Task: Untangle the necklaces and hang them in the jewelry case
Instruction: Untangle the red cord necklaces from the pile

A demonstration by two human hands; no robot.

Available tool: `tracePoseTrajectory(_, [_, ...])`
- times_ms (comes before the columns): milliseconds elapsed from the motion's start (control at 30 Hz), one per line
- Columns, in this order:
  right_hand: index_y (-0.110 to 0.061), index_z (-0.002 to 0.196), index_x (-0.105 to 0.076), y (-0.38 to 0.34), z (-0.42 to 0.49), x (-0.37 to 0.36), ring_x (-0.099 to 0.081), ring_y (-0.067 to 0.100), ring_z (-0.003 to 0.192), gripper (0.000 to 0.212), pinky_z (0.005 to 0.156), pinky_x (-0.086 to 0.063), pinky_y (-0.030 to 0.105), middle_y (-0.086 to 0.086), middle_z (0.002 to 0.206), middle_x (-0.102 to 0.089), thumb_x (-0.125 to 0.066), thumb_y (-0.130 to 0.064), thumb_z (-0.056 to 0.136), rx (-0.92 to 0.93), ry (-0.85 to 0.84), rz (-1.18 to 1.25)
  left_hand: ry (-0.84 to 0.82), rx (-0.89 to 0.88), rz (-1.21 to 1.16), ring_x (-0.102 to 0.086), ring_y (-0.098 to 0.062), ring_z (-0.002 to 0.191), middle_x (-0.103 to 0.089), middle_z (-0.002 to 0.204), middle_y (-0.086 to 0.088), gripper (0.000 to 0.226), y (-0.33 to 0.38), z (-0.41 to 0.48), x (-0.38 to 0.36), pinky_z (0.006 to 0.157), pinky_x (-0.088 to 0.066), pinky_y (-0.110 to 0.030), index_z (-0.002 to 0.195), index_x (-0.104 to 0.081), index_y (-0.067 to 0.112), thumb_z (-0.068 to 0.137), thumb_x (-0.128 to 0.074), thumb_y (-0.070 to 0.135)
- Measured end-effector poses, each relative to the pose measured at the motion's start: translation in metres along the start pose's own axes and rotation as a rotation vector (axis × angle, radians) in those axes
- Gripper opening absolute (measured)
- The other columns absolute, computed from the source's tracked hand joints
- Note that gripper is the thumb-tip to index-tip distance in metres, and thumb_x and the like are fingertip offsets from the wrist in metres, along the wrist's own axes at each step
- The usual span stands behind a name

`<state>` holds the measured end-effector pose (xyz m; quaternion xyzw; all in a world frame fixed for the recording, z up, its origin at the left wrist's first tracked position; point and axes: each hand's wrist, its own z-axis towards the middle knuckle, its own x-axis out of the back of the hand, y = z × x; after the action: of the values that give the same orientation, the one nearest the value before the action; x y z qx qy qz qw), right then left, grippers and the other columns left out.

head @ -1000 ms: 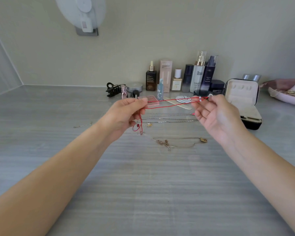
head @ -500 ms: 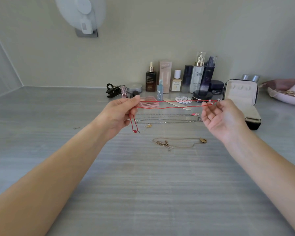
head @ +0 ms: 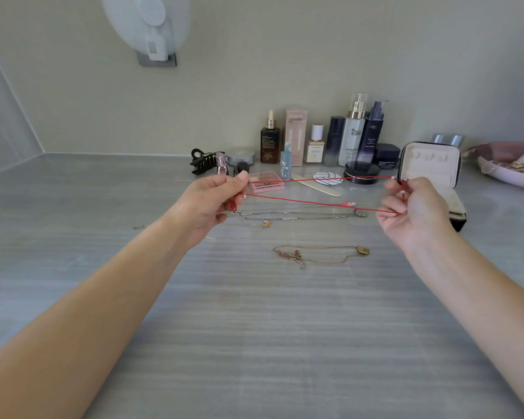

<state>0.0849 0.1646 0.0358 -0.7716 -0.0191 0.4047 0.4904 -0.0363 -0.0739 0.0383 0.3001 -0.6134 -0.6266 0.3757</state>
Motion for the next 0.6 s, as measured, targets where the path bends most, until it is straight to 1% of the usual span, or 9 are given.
tracePoseTrajectory(133, [-0.016,0.065,-0.036,-0.002,-0.002,0.000,-0.017,0.008,0.028,0.021,0.032,-0.016,0.015,-0.003,0.053,-0.067,-0.032,-0.011,0.085,0.041,-0.019,-0.039,-0.018,-0.038,0.029,-0.043,-0.006,0.055,-0.057,0.051,0.011,0.029,0.001,-0.001,-0.003,0.060,-0.028,-0.026,0.059,-0.063,0.024,0.085,-0.058,0.037])
tracePoseTrajectory(233, [-0.016,0.068,-0.043,0.001,-0.006,-0.004,-0.019,0.006,0.026,0.020,0.031,-0.017,0.015,-0.004,0.048,-0.064,-0.038,-0.013,0.087,0.058,-0.108,-0.236,-0.055,-0.075,0.066,-0.047,-0.006,0.054,-0.058,0.051,0.010,0.026,0.001,-0.001,-0.009,0.068,-0.032,-0.030,0.061,-0.062,0.024,0.084,-0.059,0.035])
tracePoseTrajectory(267, [-0.016,0.067,-0.045,0.004,-0.009,-0.006,-0.020,0.005,0.026,0.021,0.031,-0.017,0.014,-0.005,0.044,-0.060,-0.041,-0.013,0.088,0.068,-0.141,-0.332,-0.061,-0.076,0.066,-0.046,-0.006,0.052,-0.057,0.050,0.010,0.025,0.001,-0.001,-0.011,0.068,-0.033,-0.029,0.062,-0.062,0.023,0.084,-0.059,0.033])
tracePoseTrajectory(333, [-0.016,0.064,-0.049,0.012,-0.015,-0.010,-0.023,0.005,0.027,0.024,0.035,-0.016,0.015,-0.005,0.041,-0.053,-0.046,-0.012,0.087,0.114,-0.213,-0.497,-0.065,-0.070,0.020,-0.044,-0.004,0.049,-0.054,0.047,0.010,0.021,0.001,-0.003,-0.016,0.057,-0.036,-0.018,0.065,-0.060,0.021,0.085,-0.059,0.029])
tracePoseTrajectory(400, [-0.016,0.065,-0.053,0.017,-0.023,-0.014,-0.024,0.006,0.030,0.022,0.040,-0.016,0.018,-0.004,0.042,-0.044,-0.049,-0.012,0.087,0.163,-0.316,-0.618,-0.065,-0.062,-0.046,-0.043,-0.003,0.047,-0.052,0.045,0.010,0.020,0.003,-0.004,-0.019,0.047,-0.035,-0.012,0.068,-0.059,0.018,0.086,-0.058,0.026])
tracePoseTrajectory(433, [-0.015,0.067,-0.055,0.018,-0.028,-0.014,-0.024,0.006,0.032,0.021,0.041,-0.015,0.019,-0.005,0.042,-0.040,-0.050,-0.012,0.087,0.172,-0.396,-0.692,-0.065,-0.060,-0.066,-0.043,-0.002,0.046,-0.051,0.045,0.010,0.020,0.004,-0.005,-0.019,0.045,-0.035,-0.010,0.068,-0.059,0.018,0.086,-0.057,0.025])
tracePoseTrajectory(500, [-0.015,0.067,-0.061,0.018,-0.039,-0.014,-0.026,0.005,0.034,0.020,0.037,-0.018,0.016,-0.007,0.041,-0.040,-0.055,-0.011,0.085,0.120,-0.649,-0.841,-0.069,-0.062,-0.082,-0.044,0.000,0.045,-0.051,0.044,0.010,0.020,0.006,-0.006,-0.021,0.043,-0.035,-0.009,0.068,-0.059,0.019,0.087,-0.057,0.025])
tracePoseTrajectory(567, [-0.017,0.065,-0.065,0.020,-0.053,-0.016,-0.040,0.004,0.039,0.013,0.038,-0.030,0.013,-0.005,0.045,-0.053,-0.062,-0.013,0.077,-0.001,-0.952,-0.994,-0.085,-0.068,-0.079,-0.045,0.000,0.046,-0.052,0.045,0.011,0.021,0.006,-0.008,-0.023,0.045,-0.036,-0.010,0.066,-0.062,0.019,0.087,-0.057,0.025])
tracePoseTrajectory(600, [-0.018,0.065,-0.067,0.022,-0.059,-0.017,-0.050,0.004,0.046,0.009,0.046,-0.039,0.013,-0.004,0.052,-0.062,-0.064,-0.015,0.073,-0.043,-1.073,-1.078,-0.097,-0.070,-0.076,-0.045,-0.001,0.046,-0.052,0.046,0.011,0.024,0.006,-0.009,-0.024,0.046,-0.036,-0.010,0.064,-0.064,0.019,0.086,-0.057,0.026])
